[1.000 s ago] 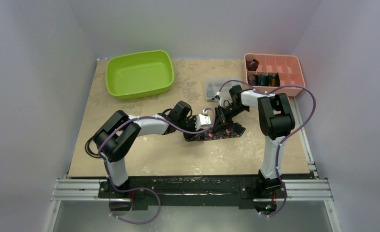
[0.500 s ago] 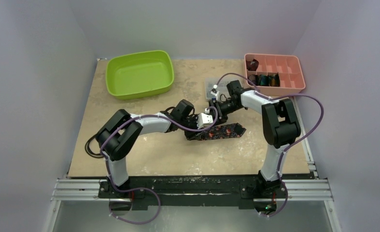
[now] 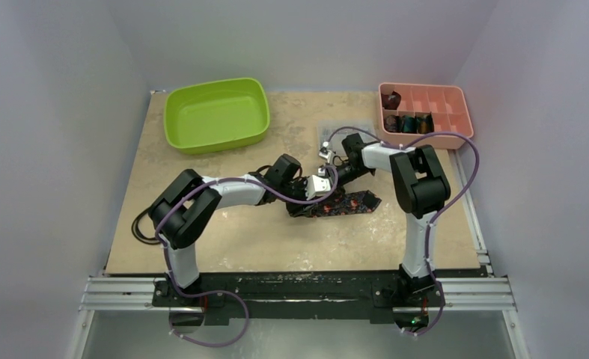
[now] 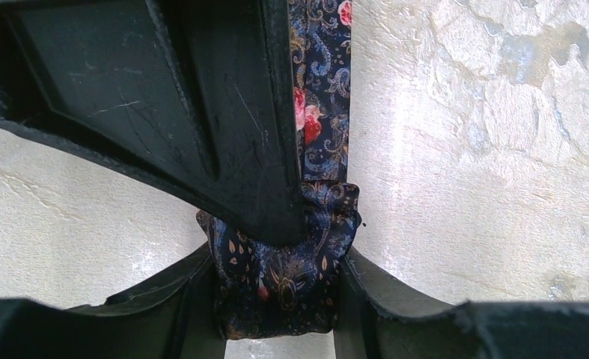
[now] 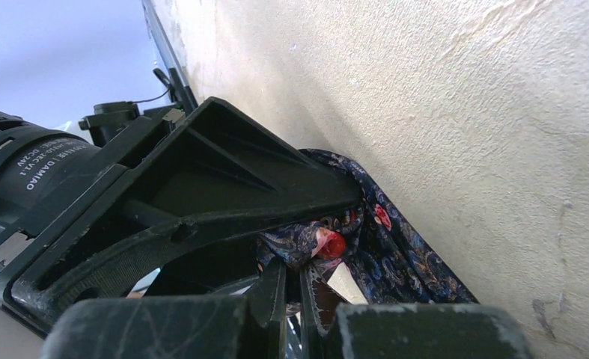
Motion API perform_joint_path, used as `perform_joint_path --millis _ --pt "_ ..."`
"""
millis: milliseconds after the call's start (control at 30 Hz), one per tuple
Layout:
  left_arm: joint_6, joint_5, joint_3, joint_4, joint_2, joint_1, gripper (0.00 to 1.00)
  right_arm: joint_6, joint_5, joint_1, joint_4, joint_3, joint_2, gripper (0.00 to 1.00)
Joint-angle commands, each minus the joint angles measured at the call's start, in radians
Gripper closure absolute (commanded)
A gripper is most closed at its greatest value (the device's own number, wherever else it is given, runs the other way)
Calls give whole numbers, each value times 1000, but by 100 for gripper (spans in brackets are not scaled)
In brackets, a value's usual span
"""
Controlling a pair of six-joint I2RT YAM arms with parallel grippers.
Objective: Roll the ties
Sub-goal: Roll the tie at the center of the board.
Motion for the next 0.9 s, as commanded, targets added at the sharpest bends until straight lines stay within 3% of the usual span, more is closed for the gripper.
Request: perform_joint_path --millis 0,467,867 --pt "-17 -24 -30 -66 50 12 59 -87 109 -27 -48 16 35 100" --pt "-139 192 -87 356 59 26 40 -170 300 -90 -56 -45 48 100" --pt "-201 190 -142 581 100 21 38 -183 427 -80 -60 -54 69 100"
